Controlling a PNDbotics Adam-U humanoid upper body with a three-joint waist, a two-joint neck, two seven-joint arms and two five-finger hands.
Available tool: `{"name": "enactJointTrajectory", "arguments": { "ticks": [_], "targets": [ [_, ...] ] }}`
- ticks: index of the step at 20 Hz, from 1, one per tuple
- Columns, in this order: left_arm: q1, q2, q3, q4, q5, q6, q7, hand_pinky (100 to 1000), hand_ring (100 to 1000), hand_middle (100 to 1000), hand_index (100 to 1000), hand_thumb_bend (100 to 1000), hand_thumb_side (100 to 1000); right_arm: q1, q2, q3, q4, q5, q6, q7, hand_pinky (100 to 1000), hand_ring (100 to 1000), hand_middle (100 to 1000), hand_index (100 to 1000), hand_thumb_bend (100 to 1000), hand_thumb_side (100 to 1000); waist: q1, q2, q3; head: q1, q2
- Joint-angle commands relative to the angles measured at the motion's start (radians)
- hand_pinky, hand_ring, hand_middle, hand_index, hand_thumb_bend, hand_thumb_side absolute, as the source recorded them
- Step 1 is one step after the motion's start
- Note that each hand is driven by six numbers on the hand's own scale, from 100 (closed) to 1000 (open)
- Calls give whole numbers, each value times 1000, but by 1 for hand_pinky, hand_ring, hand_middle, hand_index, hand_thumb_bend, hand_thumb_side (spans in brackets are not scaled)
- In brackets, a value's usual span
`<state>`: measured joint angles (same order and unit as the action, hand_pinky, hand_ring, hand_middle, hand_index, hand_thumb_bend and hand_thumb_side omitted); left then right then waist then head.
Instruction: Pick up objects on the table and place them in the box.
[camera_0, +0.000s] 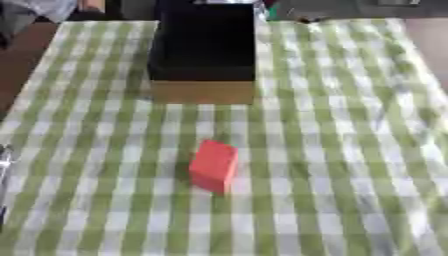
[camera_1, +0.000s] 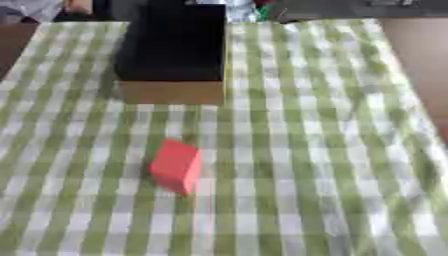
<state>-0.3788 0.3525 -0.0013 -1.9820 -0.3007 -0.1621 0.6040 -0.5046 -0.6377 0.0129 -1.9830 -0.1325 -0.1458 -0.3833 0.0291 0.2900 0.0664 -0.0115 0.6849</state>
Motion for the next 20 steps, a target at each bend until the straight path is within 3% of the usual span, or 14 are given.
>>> {"name": "enactJointTrajectory", "arguments": {
  "ticks": [1,5,8,14,20],
  "targets": [
    [-7,13,8,-18,1,3,1,691,624,551,764,100,881,-8,-16,-11,-17,-1,-2,1,777,759,613,845,100,665,-12,-29,-1,2,6],
    [-40,34,-8,-18,-11,44,-33,694,627,561,769,100,889,-7,-17,-10,-17,-2,-1,1,777,759,613,845,100,665,-11,-32,0,-3,5],
    [-116,81,-43,-18,-83,125,-141,700,630,569,767,100,891,-8,-18,-8,-17,-3,-1,3,777,759,613,845,100,665,-8,-36,-1,-5,4],
    [-284,174,-163,19,-243,280,-491,726,653,599,773,100,919,-9,-19,-2,-17,-6,2,10,778,758,612,845,100,665,0,-38,-13,-3,6],
    [-424,184,-276,60,-371,308,-898,795,732,652,792,100,958,-14,-17,4,-17,-11,3,18,778,757,612,845,100,666,3,-38,-22,-4,4]
  ]
}}
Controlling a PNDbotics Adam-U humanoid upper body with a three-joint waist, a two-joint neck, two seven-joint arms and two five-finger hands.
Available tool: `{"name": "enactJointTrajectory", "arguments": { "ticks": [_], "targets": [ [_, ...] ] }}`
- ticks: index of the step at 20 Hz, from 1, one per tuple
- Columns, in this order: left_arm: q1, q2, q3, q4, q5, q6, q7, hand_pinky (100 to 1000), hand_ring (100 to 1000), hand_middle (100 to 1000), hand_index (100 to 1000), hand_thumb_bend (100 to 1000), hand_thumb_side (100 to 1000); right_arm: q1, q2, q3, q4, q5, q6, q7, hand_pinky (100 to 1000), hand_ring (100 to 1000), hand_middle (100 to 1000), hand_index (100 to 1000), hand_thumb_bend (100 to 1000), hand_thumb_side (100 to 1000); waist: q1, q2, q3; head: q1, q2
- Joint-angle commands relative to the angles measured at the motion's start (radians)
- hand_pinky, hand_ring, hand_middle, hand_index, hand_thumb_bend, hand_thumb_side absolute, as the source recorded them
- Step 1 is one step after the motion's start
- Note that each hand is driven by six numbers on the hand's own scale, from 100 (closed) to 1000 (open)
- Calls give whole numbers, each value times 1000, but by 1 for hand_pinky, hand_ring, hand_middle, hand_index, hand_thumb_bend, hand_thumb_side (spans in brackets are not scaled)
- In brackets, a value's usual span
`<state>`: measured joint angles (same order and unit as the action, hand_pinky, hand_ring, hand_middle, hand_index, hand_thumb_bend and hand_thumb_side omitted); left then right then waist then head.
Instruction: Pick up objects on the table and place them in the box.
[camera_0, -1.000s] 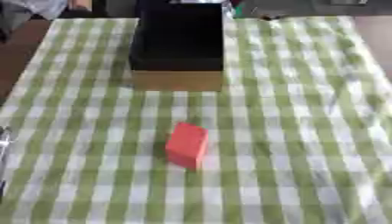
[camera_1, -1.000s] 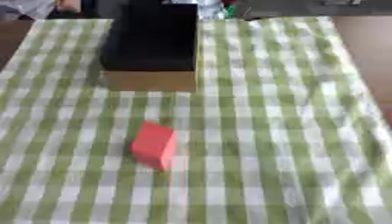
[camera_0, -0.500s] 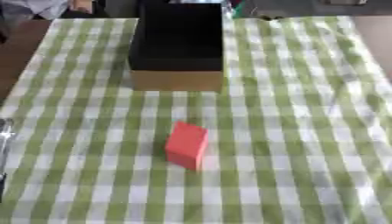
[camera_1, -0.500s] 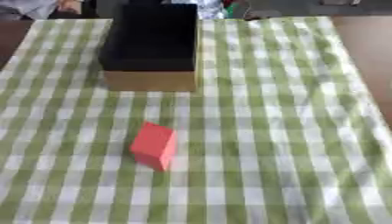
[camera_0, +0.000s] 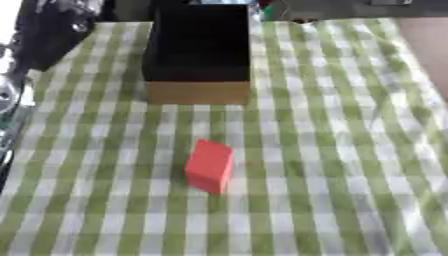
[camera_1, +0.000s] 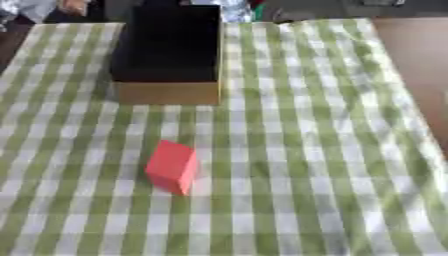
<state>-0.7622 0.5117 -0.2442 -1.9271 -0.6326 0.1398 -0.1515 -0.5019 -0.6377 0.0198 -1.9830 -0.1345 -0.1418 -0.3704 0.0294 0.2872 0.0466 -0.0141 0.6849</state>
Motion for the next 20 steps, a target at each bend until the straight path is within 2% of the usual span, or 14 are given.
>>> {"name": "enactJointTrajectory", "arguments": {
  "ticks": [1,5,9,10,11,14,15,16,18,20],
  "targets": [
    [-60,21,-48,11,-49,15,-202,798,736,653,792,100,960,-17,-16,-1,-17,-10,0,7,778,757,612,845,100,666,3,-36,-3,0,3],
    [-118,6,-96,25,-80,66,-386,813,752,666,791,100,986,-19,-14,1,-17,-12,1,11,778,755,612,845,100,666,5,-37,-6,6,-2],
    [-145,-11,-118,15,-108,100,-522,846,775,686,791,122,991,-18,-13,2,-17,-14,2,13,778,754,611,845,100,667,6,-37,-7,6,-3],
    [-149,-16,-123,14,-112,105,-558,854,781,693,791,197,983,-18,-12,2,-17,-14,2,14,779,754,609,845,100,668,6,-37,-7,5,-4],
    [-152,-21,-127,12,-111,107,-593,859,785,696,790,232,979,-18,-11,3,-17,-14,2,14,779,753,609,845,100,668,6,-37,-7,4,-4],
    [-154,-21,-137,9,-103,109,-689,869,796,702,786,471,967,-16,-11,3,-17,-15,4,14,779,753,608,845,100,668,7,-37,-7,1,-4],
    [-154,-18,-141,8,-94,108,-716,870,796,702,786,525,968,-16,-11,3,-17,-15,4,14,779,753,608,845,100,668,7,-38,-7,0,-4],
    [-153,-14,-145,7,-81,107,-735,872,798,704,786,626,990,-15,-12,3,-17,-15,4,14,779,752,608,845,100,668,8,-38,-6,-2,-4],
    [-155,3,-157,9,-57,105,-751,879,806,715,795,701,1000,-14,-13,3,-17,-15,4,15,779,752,607,845,100,668,9,-38,-6,-7,-4],
    [-159,26,-175,14,-32,101,-754,891,816,728,806,723,1000,-14,-14,4,-17,-15,4,15,779,752,606,844,100,669,11,-38,-5,-10,-5]
  ]
}}
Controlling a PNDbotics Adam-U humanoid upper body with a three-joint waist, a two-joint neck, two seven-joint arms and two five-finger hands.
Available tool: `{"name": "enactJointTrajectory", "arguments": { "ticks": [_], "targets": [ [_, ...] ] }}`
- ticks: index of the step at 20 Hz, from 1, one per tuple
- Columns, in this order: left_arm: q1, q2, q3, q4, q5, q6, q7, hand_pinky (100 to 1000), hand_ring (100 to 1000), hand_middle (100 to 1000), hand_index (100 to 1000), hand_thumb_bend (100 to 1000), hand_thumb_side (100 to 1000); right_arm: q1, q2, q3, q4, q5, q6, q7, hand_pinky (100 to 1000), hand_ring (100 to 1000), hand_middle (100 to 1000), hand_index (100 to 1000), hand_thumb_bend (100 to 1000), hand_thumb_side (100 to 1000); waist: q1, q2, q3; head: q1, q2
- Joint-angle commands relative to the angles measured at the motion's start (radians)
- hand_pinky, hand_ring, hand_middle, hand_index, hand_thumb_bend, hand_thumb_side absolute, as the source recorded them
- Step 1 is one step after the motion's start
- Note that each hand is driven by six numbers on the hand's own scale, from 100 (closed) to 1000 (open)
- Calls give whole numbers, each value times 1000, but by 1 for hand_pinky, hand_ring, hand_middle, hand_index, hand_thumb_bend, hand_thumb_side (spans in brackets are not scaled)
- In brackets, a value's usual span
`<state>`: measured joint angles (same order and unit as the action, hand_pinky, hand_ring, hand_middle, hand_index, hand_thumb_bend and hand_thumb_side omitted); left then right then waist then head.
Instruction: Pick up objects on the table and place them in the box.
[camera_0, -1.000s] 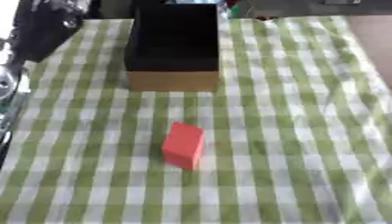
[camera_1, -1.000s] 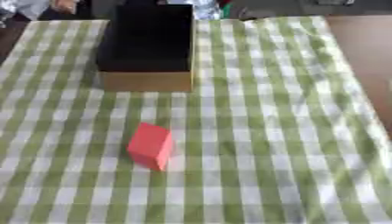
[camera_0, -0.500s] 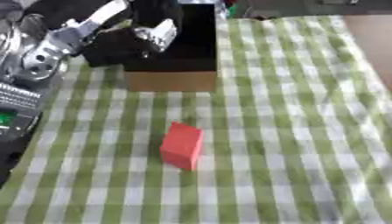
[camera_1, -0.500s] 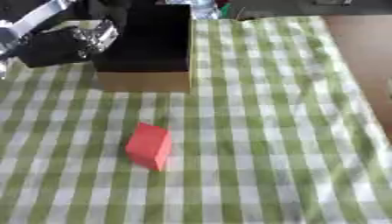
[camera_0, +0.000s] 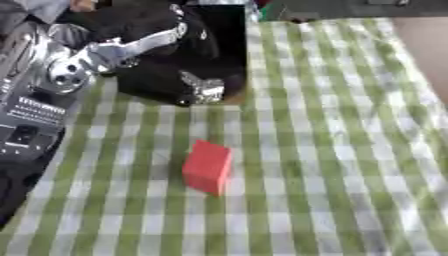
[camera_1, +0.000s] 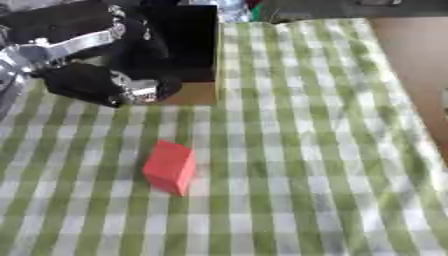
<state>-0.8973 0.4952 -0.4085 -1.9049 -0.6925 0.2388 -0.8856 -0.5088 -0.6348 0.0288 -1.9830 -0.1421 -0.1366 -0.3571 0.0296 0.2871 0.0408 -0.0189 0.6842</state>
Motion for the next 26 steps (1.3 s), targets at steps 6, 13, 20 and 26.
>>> {"name": "enactJointTrajectory", "arguments": {
  "ticks": [6,13,20,26],
  "targets": [
    [-39,120,-90,17,91,-1,-21,977,891,818,898,586,971,-9,-17,-2,-17,-8,0,7,779,750,602,841,100,670,14,-38,-2,-11,-3],
    [-32,155,-140,31,180,13,-21,1000,946,898,950,588,786,-6,-15,0,-17,-10,4,11,779,748,598,839,100,671,17,-37,-4,-10,-3],
    [-27,176,-185,75,247,1,-21,1000,952,909,962,556,712,-9,-13,3,-17,-11,6,15,779,746,595,838,100,672,19,-34,-9,-8,-5],
    [-29,182,-225,108,212,-16,-21,1000,956,914,957,440,644,-9,-9,5,-17,-12,8,19,780,744,591,834,100,673,20,-33,-12,-6,-7]
  ]
}}
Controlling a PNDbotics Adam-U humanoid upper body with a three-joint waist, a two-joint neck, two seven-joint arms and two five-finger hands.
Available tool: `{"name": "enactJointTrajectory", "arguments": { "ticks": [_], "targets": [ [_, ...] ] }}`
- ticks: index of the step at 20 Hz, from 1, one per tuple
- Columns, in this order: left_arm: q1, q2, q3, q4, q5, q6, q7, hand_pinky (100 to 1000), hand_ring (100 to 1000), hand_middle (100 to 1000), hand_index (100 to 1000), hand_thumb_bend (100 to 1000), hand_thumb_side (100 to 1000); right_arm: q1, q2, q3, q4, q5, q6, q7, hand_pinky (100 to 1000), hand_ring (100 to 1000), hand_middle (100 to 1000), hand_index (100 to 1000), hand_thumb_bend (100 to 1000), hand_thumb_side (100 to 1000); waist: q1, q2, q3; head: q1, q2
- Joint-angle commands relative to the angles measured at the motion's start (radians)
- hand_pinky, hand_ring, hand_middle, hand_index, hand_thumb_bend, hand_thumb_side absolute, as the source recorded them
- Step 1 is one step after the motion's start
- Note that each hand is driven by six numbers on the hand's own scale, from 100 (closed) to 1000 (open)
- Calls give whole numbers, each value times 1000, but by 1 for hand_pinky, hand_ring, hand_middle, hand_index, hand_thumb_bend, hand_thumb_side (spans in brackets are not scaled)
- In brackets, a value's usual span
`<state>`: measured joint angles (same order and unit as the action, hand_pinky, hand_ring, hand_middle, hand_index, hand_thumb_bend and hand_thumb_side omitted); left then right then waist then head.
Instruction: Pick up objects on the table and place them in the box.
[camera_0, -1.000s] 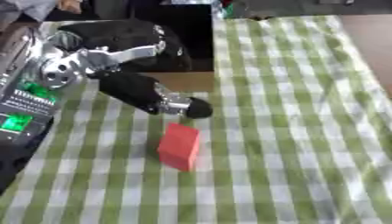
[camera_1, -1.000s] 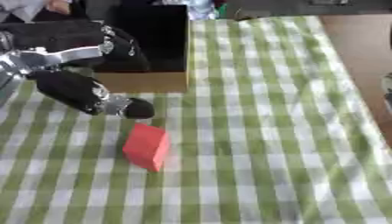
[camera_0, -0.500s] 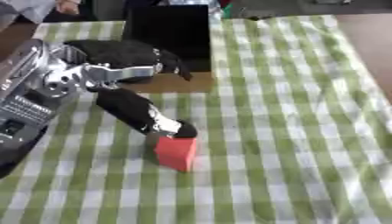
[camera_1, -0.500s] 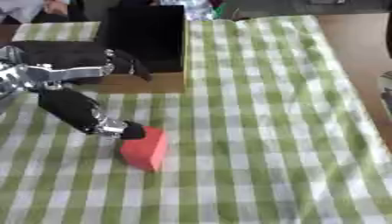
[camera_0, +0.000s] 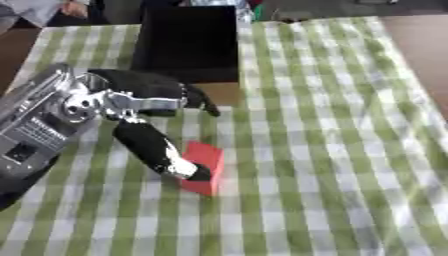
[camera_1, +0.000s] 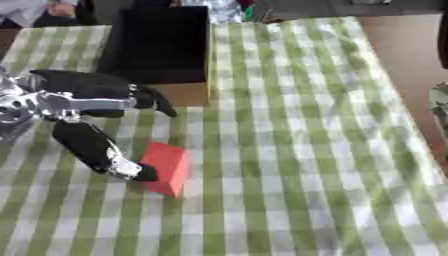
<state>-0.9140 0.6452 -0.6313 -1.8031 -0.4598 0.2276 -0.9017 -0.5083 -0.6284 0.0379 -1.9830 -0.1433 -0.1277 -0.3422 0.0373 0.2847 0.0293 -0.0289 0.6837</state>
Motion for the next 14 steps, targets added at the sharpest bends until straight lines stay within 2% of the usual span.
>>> {"name": "enactJointTrajectory", "arguments": {
  "ticks": [1,3,7,12,14],
  "targets": [
    [-11,32,-5,15,-33,-10,-5,1000,956,918,961,406,624,-9,-14,-4,-17,-11,0,5,780,744,589,834,100,674,12,-30,-1,4,-8],
    [-7,30,-13,37,-49,-20,-5,1000,953,916,965,366,615,-9,-13,-4,-17,-11,0,6,780,743,588,833,100,674,12,-29,-3,6,-9],
    [-4,23,-26,63,-50,-33,-5,1000,949,908,970,349,608,-9,-12,-4,-17,-12,2,7,779,742,587,832,100,674,11,-27,-4,8,-9],
    [3,18,-46,87,-52,-45,-5,1000,950,908,974,353,600,-9,-10,-5,-17,-12,2,7,779,741,584,831,100,675,10,-25,-6,11,-9],
    [6,15,-51,96,-50,-50,-5,1000,951,910,975,406,602,-9,-8,-5,-17,-13,2,7,779,740,583,830,100,675,10,-24,-7,11,-10]
  ]
}}
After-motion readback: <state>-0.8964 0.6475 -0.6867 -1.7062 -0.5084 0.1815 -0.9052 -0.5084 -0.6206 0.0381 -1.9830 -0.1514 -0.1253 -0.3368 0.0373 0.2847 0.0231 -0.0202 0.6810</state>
